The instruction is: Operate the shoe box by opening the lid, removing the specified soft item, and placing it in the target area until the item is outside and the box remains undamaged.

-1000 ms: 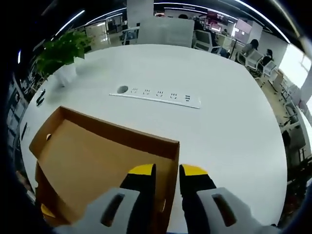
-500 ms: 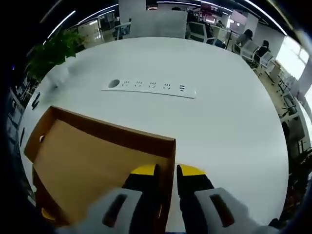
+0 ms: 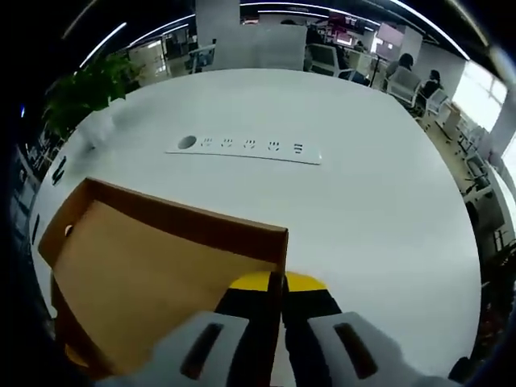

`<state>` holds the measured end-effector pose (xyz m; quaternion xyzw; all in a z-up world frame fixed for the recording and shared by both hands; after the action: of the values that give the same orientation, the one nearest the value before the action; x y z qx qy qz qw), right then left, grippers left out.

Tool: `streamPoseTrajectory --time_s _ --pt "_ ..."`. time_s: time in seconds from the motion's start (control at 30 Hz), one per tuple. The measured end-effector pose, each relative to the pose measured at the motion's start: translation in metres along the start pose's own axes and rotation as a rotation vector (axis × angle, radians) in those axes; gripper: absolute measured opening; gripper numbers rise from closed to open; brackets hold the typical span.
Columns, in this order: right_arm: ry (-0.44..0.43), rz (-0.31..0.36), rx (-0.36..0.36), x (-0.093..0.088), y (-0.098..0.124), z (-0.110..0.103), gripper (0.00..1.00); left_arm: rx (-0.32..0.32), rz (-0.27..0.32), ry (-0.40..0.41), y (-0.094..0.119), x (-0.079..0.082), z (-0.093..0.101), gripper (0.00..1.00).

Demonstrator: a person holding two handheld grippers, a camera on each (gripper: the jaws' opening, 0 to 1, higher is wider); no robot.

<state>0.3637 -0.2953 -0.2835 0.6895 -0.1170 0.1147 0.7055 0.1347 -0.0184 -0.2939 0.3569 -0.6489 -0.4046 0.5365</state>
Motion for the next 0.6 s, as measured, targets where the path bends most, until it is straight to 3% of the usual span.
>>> streamPoseTrajectory --time_s 0.2,0.3,0.4,0.6 --pt "0.057 0.096 -0.022 0.014 0.011 0.000 0.01 0.001 -0.004 0.013 -0.001 0.000 -0.001 0.01" --pt "0.041 0.120 -0.031 0.010 0.021 -0.001 0.01 -0.001 -0.010 0.021 -0.001 0.000 0.000 0.01" --pt "0.034 0.199 -0.023 0.014 0.036 -0.001 0.01 0.000 -0.012 0.029 -0.001 0.001 0.000 0.01" --pt "0.036 0.263 -0.038 0.014 0.043 0.001 0.01 -0.004 -0.016 0.040 -0.001 0.000 0.000 0.01"
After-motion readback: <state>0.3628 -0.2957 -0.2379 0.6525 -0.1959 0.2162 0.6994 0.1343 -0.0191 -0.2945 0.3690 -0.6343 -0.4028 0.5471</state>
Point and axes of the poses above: the point that each gripper's makers call its tool centre point, and the gripper's own axes: y roughly backward along the fingers, z roughly to its right, x roughly out of its top, the point moved 1 cm from there along y, roughly backward along the fingers, and after that the axes turned 14 degrees about -z, right-handed, at the moved point
